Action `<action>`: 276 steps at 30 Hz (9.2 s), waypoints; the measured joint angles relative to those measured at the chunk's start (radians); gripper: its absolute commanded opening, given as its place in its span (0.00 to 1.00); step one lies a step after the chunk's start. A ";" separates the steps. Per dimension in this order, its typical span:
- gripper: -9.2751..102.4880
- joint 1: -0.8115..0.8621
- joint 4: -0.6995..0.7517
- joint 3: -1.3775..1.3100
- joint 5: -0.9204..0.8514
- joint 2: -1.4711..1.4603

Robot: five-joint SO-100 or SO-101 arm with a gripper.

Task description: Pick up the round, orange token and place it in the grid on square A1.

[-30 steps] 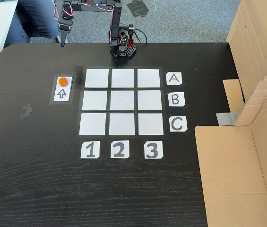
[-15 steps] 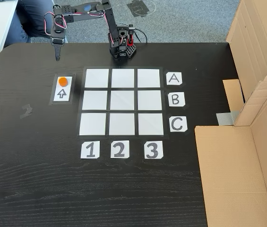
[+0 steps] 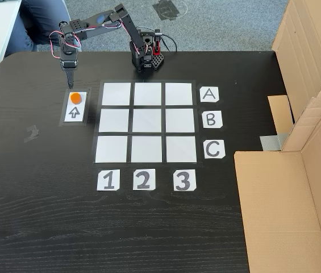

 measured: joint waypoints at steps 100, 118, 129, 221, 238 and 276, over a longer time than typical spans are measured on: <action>0.17 -0.101 -0.002 0.526 0.005 0.660; 0.17 -0.212 0.000 1.046 -0.028 1.069; 0.17 -0.273 -0.149 1.207 -0.049 1.003; 0.31 -0.324 -0.485 1.276 -0.081 0.769; 0.32 -0.202 -0.229 1.035 -0.081 0.985; 0.30 0.594 -0.008 0.888 -0.121 1.782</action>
